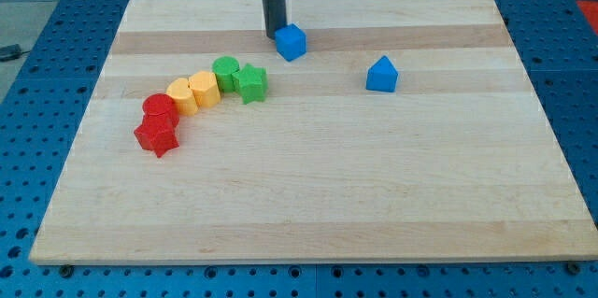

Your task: Place the blue cube to the bottom right of the green star

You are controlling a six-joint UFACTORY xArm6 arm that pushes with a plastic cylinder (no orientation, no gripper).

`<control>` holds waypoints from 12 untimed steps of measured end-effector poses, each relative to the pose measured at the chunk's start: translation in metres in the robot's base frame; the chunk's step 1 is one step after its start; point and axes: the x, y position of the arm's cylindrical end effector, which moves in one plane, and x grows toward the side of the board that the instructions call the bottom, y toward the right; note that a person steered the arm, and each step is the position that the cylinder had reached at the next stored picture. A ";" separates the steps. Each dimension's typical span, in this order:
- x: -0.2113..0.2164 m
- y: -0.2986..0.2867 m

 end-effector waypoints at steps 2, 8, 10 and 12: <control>0.031 0.020; 0.035 0.079; 0.077 0.056; 0.110 -0.005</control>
